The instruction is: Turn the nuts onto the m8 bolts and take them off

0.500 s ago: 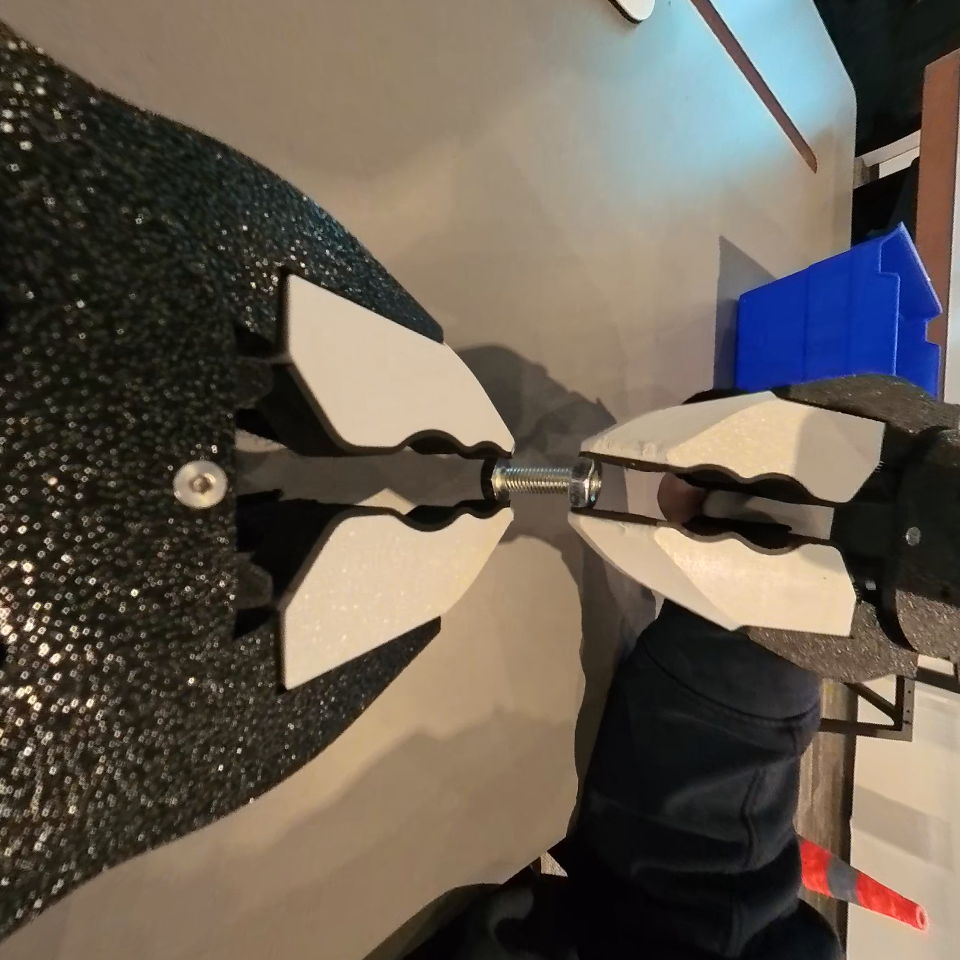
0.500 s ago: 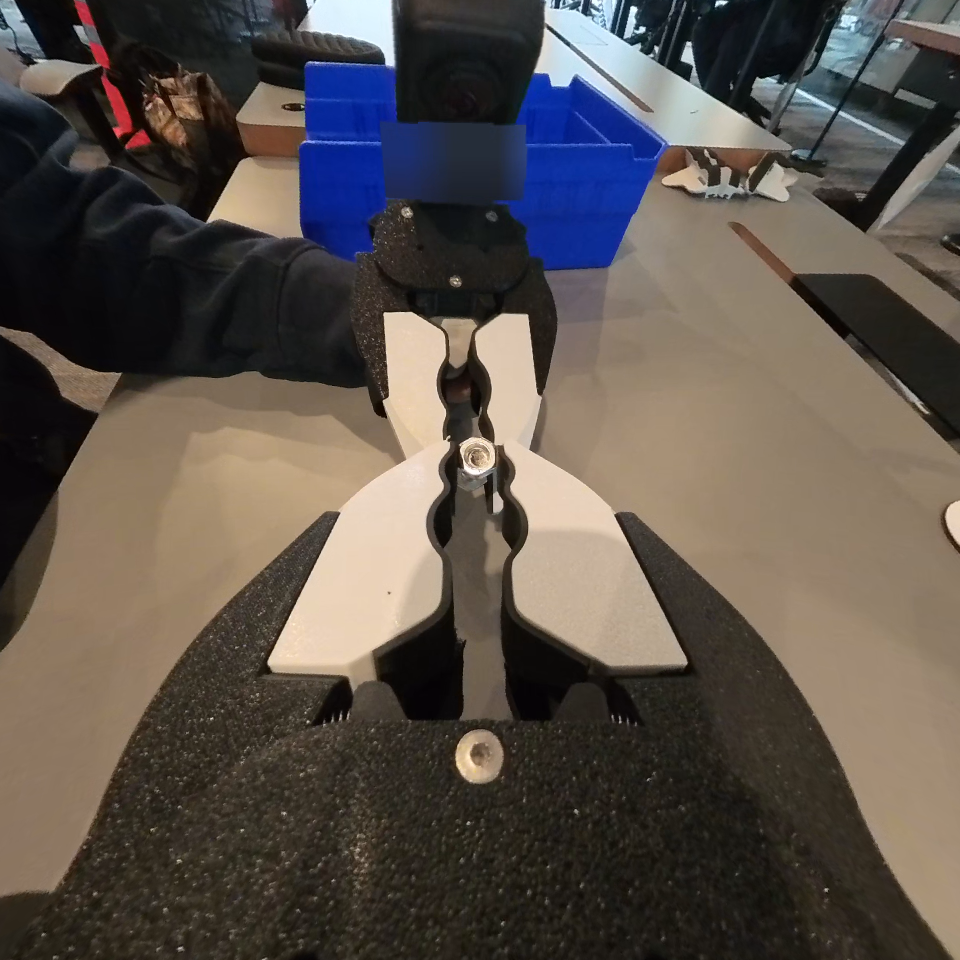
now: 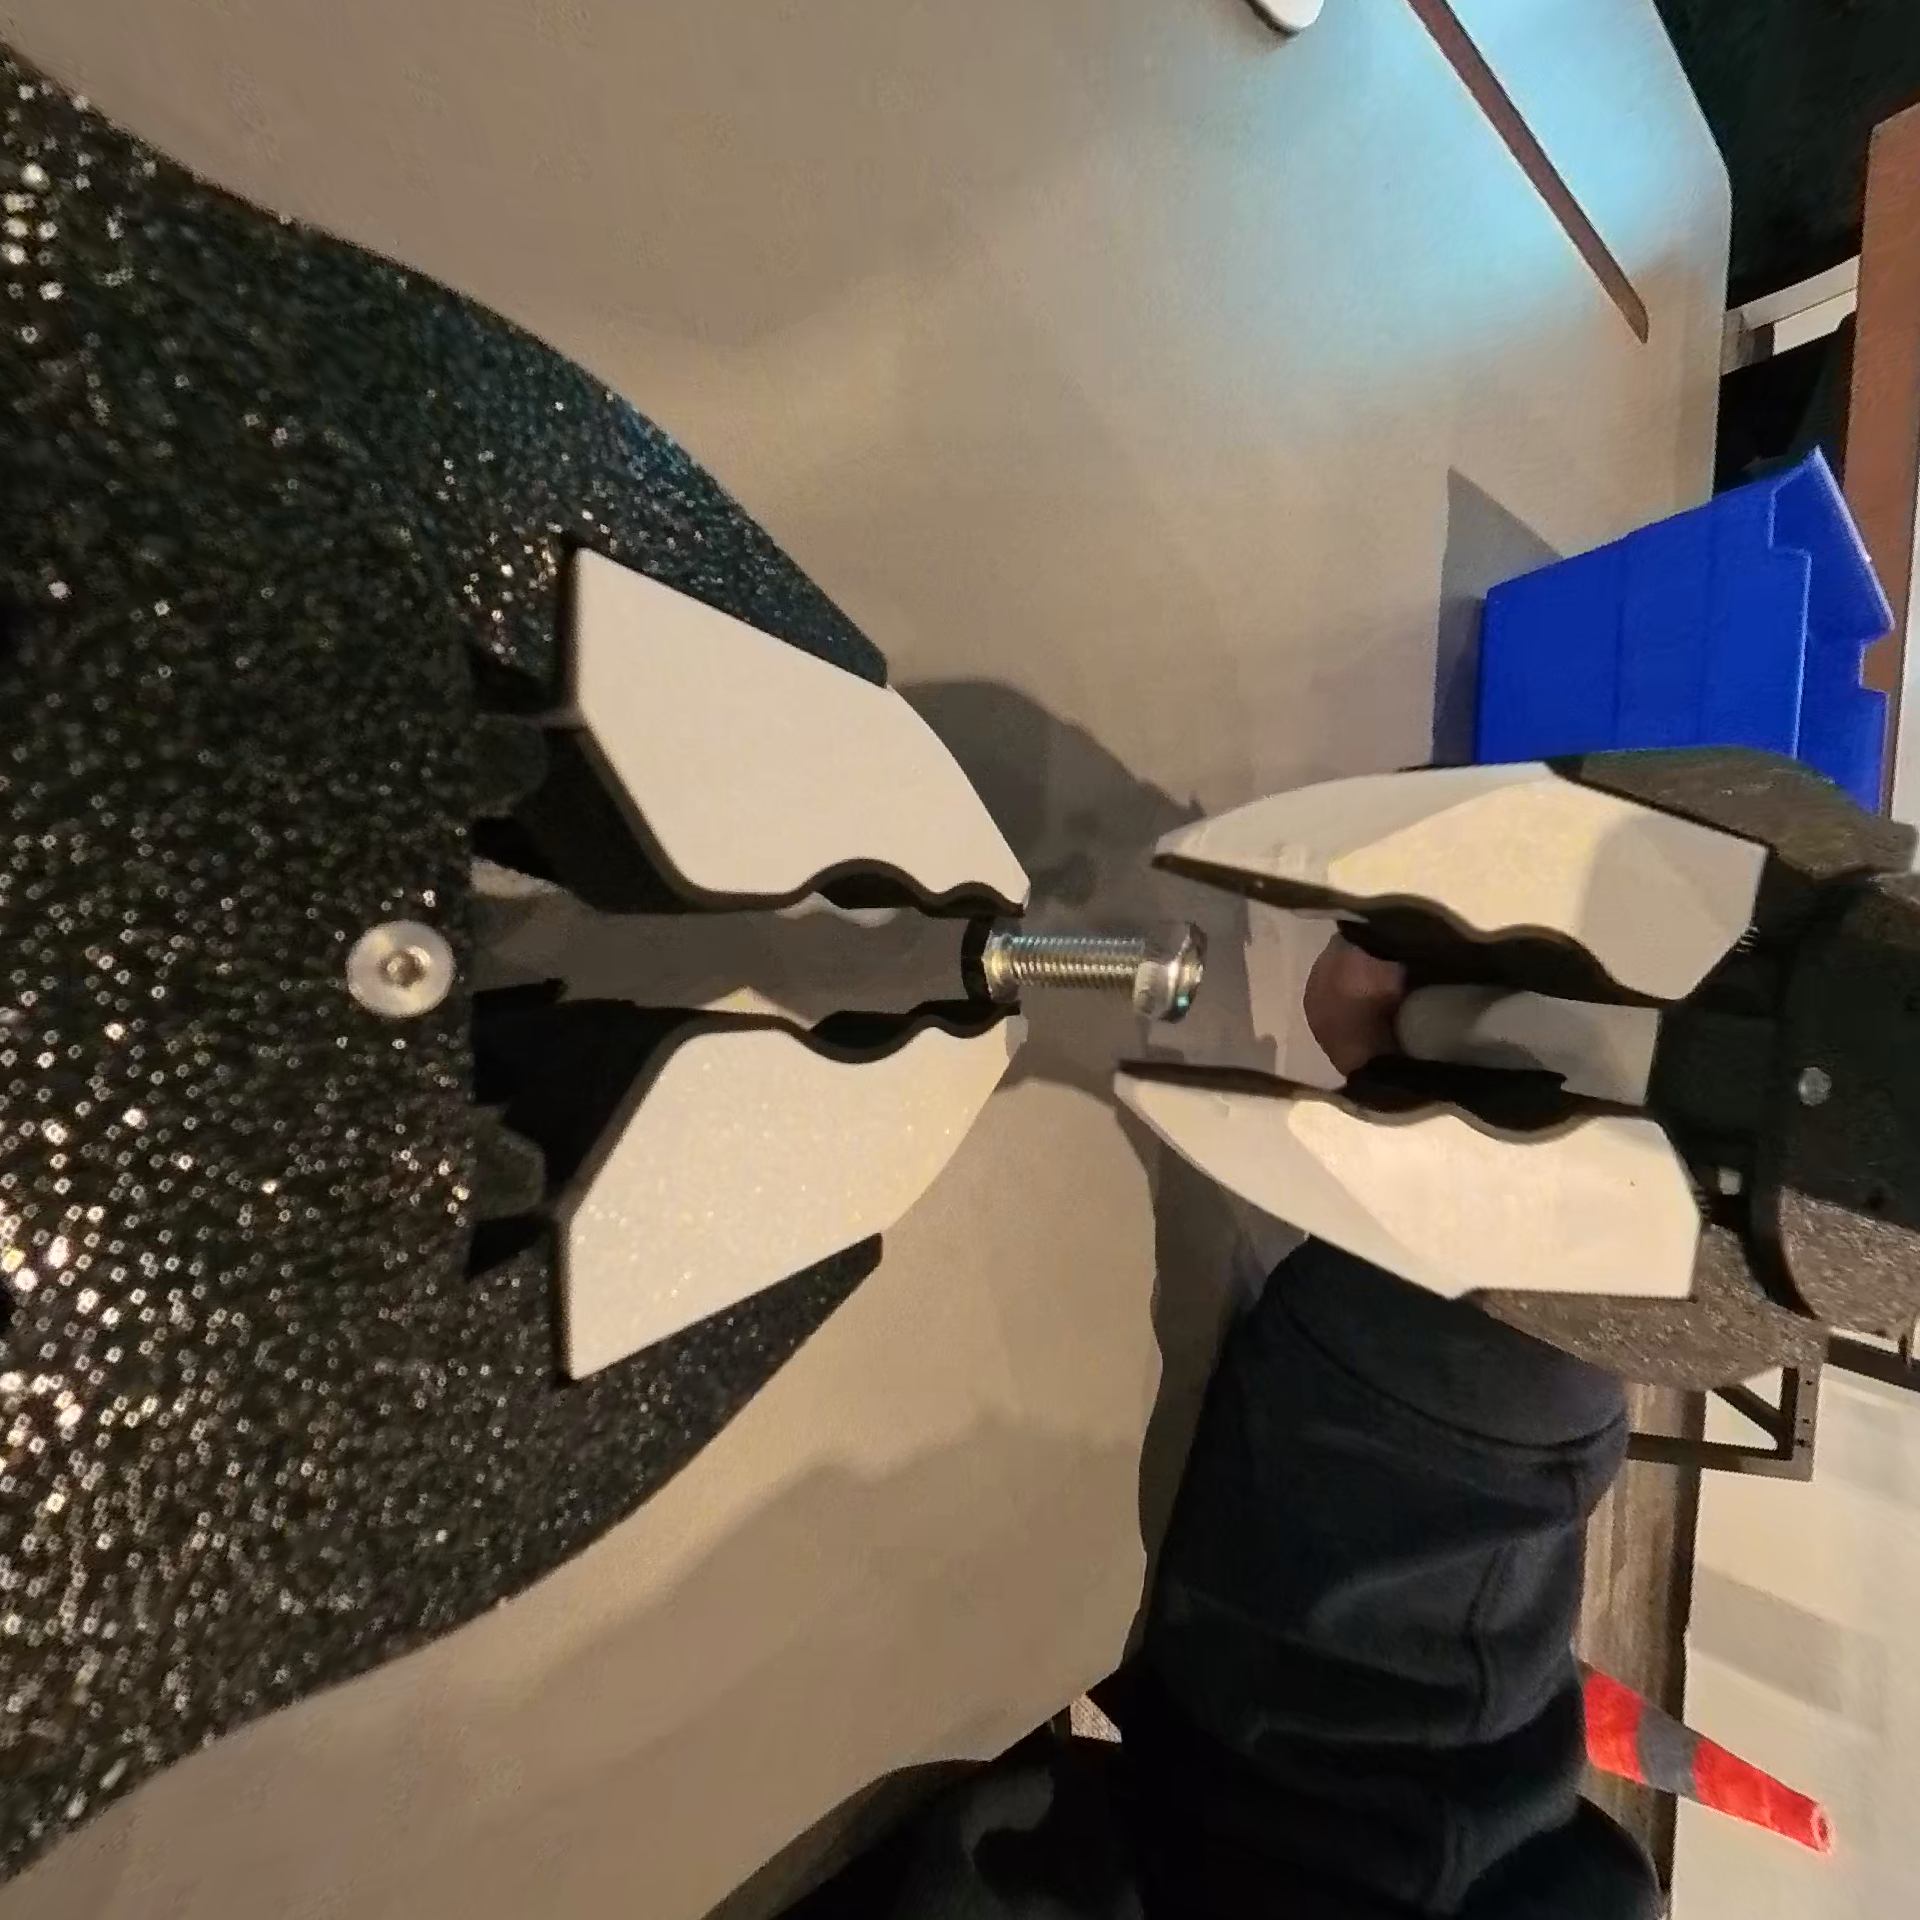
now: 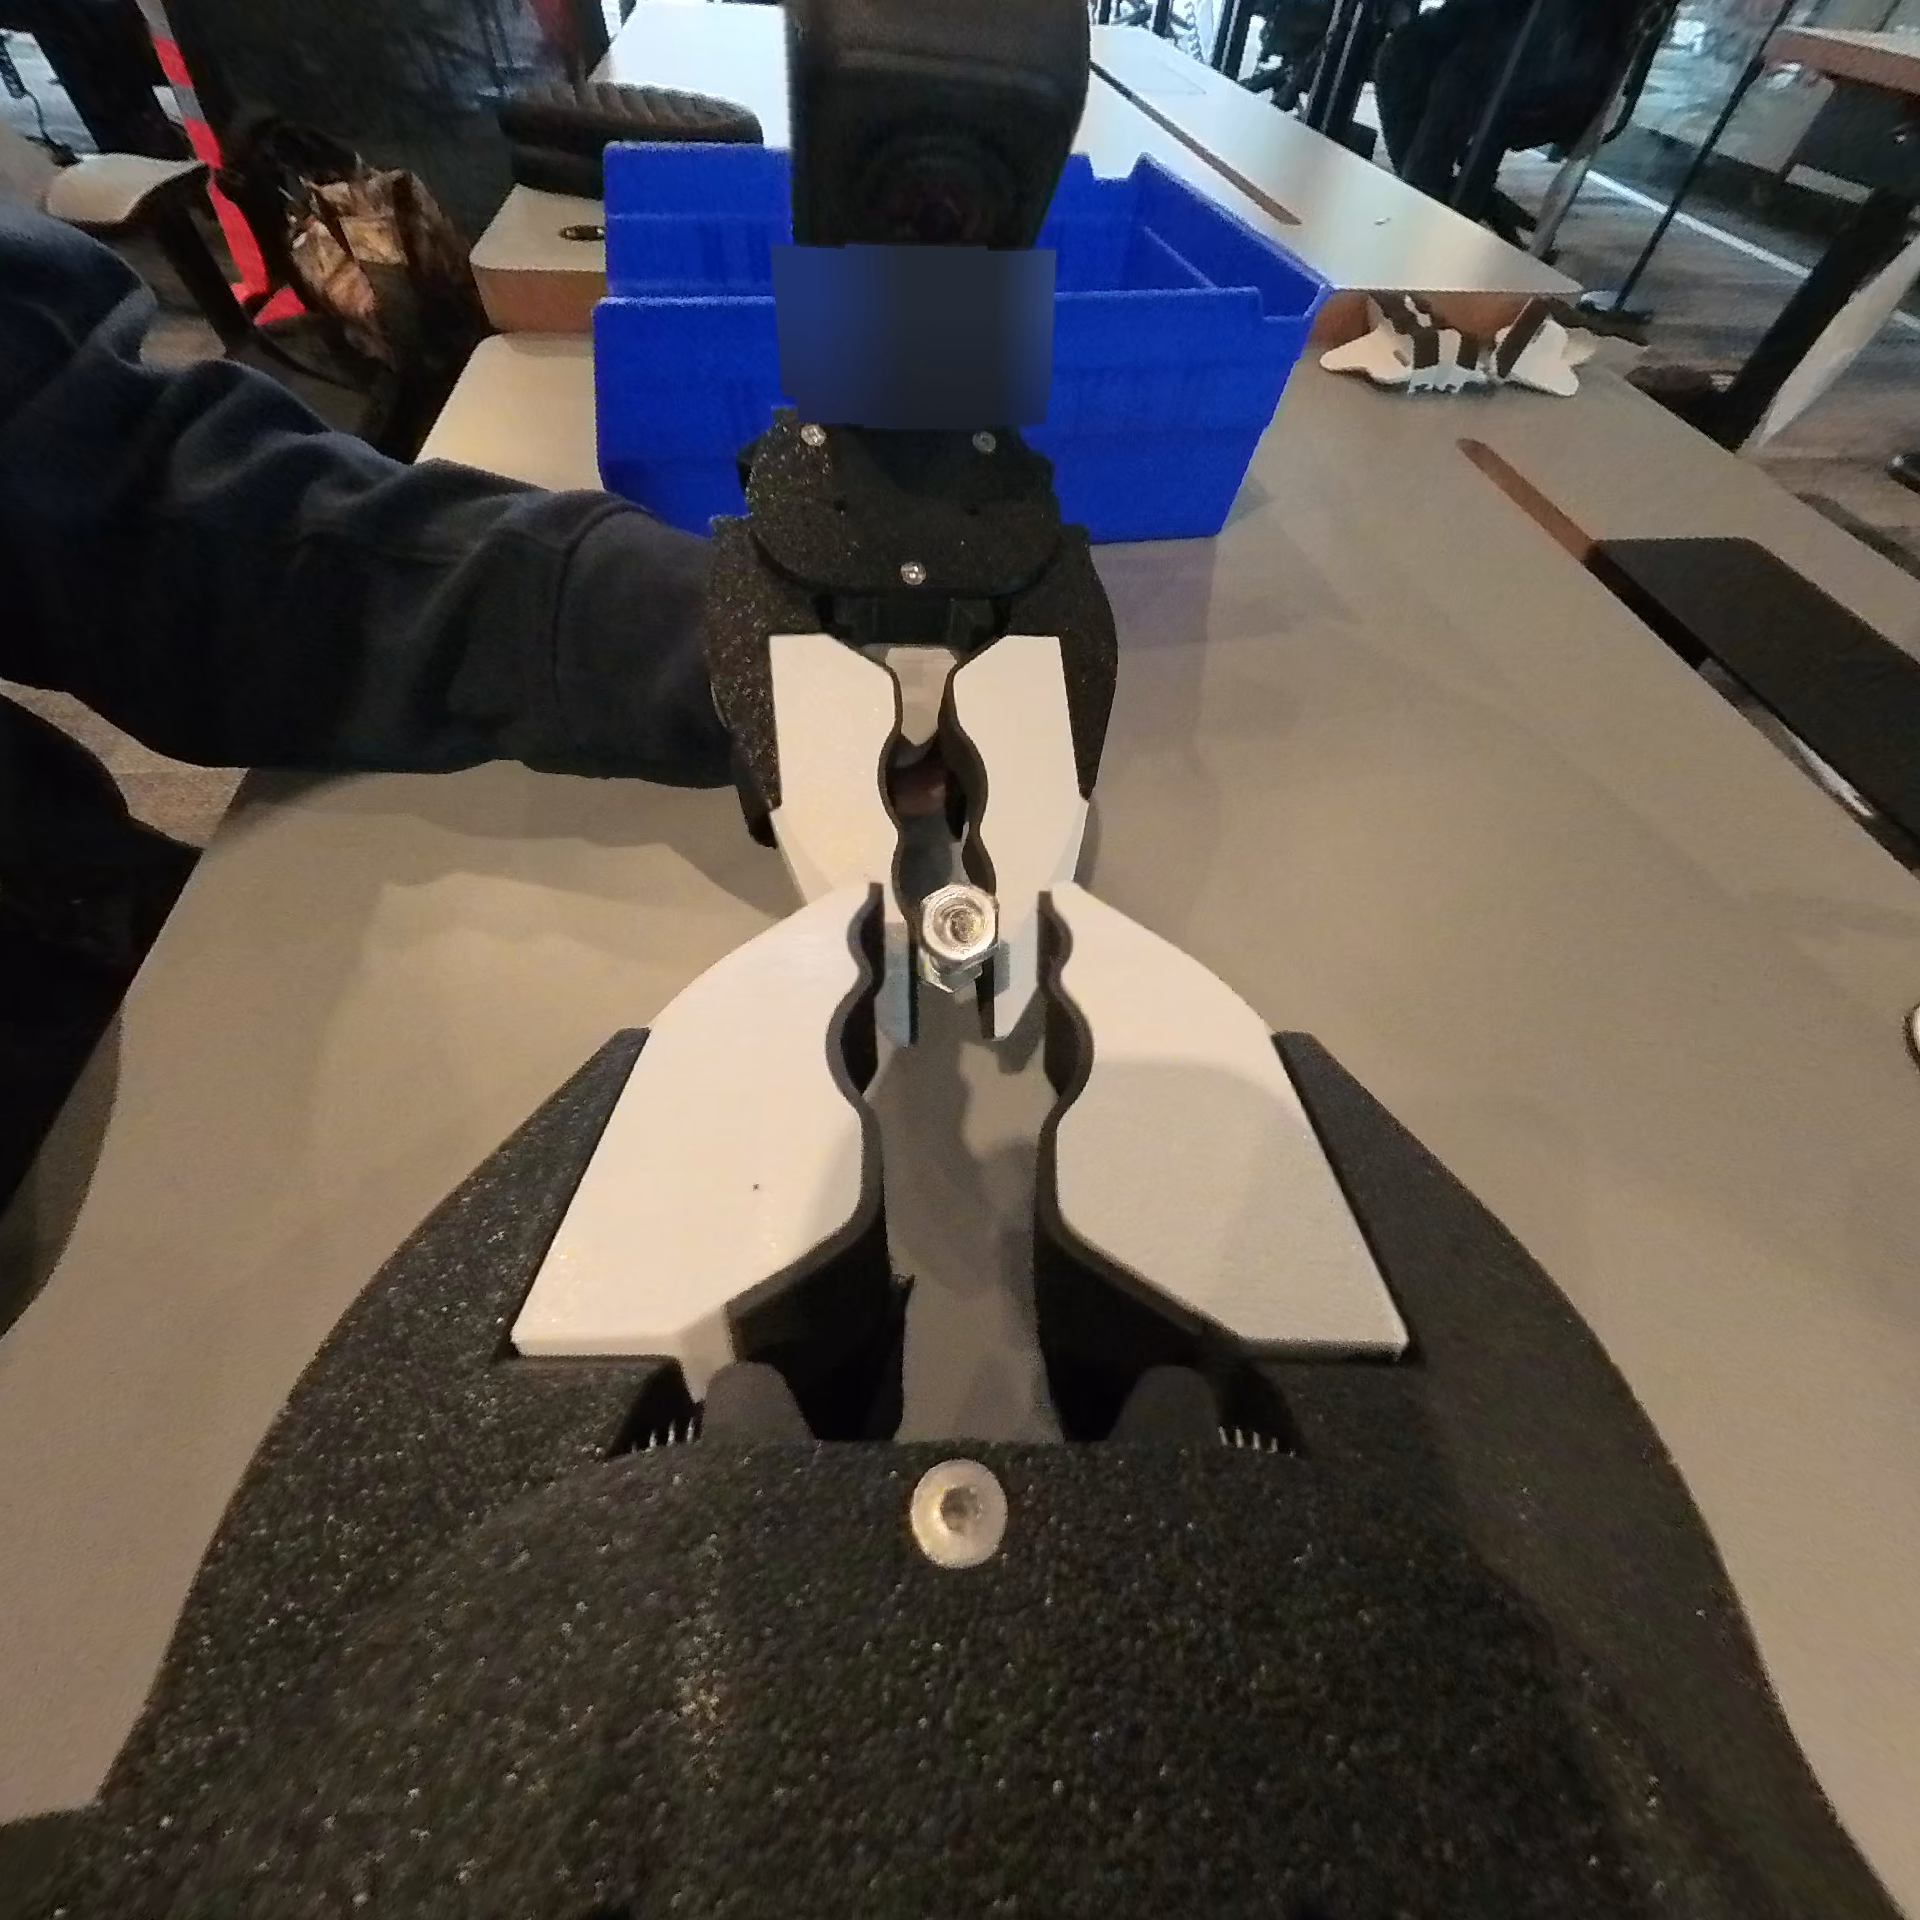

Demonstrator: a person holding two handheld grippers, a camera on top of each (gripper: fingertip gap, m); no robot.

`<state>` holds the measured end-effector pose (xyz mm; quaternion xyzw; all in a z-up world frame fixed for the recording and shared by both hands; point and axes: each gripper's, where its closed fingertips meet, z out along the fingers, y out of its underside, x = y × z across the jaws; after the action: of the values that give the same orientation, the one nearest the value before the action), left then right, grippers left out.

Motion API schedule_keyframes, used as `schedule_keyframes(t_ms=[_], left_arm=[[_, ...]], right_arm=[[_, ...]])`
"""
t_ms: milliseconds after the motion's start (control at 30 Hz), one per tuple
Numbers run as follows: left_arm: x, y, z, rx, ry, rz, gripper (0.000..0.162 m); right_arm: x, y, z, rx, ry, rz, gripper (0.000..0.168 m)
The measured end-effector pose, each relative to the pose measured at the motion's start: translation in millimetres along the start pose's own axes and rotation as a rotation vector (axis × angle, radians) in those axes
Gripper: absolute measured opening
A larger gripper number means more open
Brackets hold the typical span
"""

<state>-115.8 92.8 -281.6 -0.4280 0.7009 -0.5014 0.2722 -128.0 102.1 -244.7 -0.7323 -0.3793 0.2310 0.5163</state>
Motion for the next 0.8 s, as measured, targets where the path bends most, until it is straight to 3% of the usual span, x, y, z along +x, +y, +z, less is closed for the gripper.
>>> schedule_keyframes(t_ms=[200,467,800], left_arm=[[4,-20,-5,0.148,0.055,-0.099,0.014],[5,-37,-12,0.284,0.104,-0.164,0.014],[6,-36,-12,0.286,0.12,-0.171,0.014]], right_arm=[[4,-18,-6,0.128,0.018,0.039,0.044],[0,-34,-14,0.235,0.004,0.025,0.038],[-6,-35,-13,0.242,-0.031,0.026,0.04]])
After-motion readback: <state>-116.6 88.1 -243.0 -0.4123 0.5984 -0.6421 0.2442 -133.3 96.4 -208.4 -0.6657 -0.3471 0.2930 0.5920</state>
